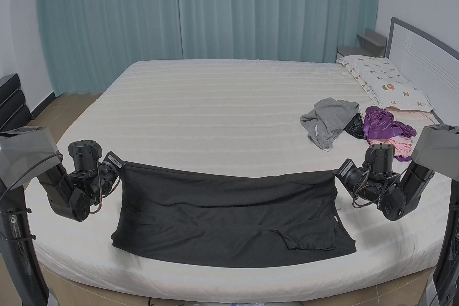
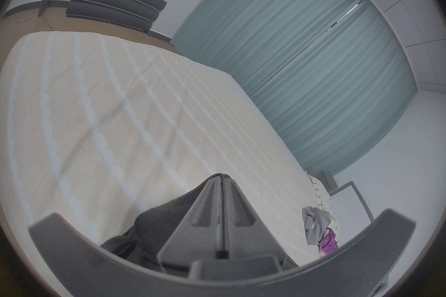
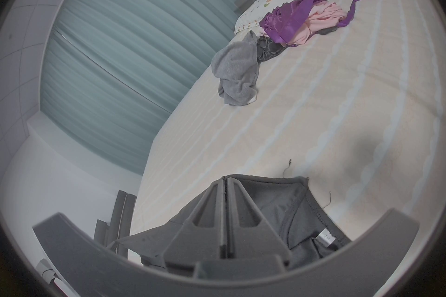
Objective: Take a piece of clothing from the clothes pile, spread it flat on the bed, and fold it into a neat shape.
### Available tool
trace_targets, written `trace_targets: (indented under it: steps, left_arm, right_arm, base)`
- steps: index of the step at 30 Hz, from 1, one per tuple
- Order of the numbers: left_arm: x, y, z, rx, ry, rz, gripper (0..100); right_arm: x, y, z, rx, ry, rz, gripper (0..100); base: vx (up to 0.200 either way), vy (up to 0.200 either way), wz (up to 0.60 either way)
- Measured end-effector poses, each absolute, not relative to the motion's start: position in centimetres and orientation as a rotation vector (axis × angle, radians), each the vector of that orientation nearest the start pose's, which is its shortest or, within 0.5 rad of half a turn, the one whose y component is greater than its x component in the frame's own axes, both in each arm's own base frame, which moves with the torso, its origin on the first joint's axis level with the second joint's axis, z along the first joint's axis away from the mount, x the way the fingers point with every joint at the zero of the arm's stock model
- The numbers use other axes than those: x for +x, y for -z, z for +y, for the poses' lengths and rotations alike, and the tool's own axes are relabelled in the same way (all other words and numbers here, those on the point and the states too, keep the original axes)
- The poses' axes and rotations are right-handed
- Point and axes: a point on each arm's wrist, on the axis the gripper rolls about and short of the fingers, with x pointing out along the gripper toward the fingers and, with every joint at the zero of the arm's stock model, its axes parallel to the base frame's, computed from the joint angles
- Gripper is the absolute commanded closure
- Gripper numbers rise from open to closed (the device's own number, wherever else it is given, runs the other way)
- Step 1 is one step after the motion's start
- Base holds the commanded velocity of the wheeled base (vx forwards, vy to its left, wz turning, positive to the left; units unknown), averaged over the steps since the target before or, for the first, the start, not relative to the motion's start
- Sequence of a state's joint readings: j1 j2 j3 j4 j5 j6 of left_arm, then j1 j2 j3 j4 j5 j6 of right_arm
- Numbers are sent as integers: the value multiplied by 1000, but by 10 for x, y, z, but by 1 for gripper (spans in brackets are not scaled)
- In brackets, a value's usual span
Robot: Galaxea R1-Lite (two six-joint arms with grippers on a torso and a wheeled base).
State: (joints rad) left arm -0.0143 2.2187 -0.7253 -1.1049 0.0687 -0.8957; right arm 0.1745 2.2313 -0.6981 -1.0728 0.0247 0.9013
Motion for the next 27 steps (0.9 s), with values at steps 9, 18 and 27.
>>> trace_targets:
  steps: [9, 18, 27]
  left_arm:
    - [358, -8, 5, -866, -262, 367, 100]
    - [372, -13, 6, -857, -238, 325, 100]
    - [394, -26, 6, -864, -201, 248, 100]
  right_arm:
    - [339, -2, 58, 828, 53, 587, 100]
    - [365, -16, 62, 843, 1, 470, 100]
    - [396, -20, 66, 842, -30, 382, 100]
  base:
    - [0, 0, 0]
    - [0, 0, 0]
    - [0, 0, 0]
